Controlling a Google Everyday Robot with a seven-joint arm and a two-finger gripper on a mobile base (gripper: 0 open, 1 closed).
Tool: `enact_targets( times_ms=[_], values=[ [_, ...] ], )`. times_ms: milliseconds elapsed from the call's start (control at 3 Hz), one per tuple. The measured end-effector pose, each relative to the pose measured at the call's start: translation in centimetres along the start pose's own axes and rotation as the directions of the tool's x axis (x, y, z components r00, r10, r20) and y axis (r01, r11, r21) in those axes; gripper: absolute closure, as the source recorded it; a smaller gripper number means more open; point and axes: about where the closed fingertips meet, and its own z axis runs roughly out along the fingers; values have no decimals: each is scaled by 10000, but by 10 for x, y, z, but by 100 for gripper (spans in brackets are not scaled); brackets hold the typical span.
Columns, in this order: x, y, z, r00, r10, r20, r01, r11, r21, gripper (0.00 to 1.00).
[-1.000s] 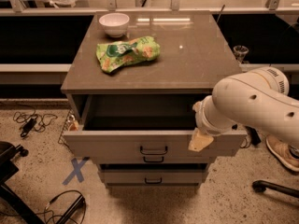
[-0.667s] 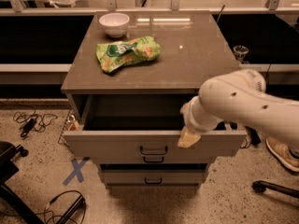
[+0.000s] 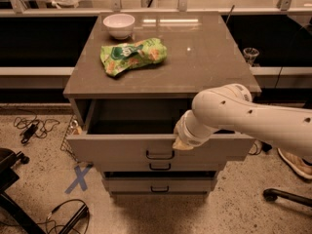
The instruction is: Open top drawer
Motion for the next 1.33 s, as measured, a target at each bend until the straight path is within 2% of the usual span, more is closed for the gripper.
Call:
enact_targets(
  times_ms=[333, 667, 1000, 1333],
  values=[
    [-2, -2, -6, 10000, 0, 1, 0, 10000, 1, 100],
    [-3, -2, -9, 10000, -1, 1, 1, 10000, -1, 100],
    [1, 22, -16, 9998, -3, 210, 13, 9989, -475, 100],
    [2, 25, -17, 9997, -2, 238, 15, 9986, -537, 100]
  ],
)
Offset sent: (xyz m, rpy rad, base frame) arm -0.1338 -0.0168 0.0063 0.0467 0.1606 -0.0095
